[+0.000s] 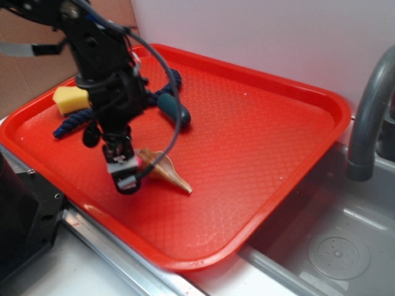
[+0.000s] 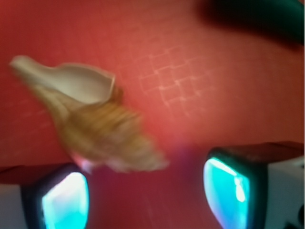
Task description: Grab the shell.
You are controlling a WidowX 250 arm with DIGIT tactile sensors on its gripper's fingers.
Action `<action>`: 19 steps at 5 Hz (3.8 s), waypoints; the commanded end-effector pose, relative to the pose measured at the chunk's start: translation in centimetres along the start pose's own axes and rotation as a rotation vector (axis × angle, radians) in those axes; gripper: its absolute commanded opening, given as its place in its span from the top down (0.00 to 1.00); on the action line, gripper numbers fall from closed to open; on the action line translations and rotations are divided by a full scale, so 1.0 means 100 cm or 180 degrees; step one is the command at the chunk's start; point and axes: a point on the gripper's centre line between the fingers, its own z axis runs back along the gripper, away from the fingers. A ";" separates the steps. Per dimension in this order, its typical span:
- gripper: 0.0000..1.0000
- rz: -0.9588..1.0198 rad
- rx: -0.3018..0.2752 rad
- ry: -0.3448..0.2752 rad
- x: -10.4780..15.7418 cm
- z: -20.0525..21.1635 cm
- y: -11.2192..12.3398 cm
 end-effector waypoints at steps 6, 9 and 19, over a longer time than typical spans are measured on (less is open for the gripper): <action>0.00 0.1070 -0.0027 -0.0745 -0.025 0.104 0.008; 0.00 -0.1307 -0.0189 -0.0342 0.007 0.014 -0.042; 1.00 0.2027 0.0498 -0.0793 -0.041 0.173 0.073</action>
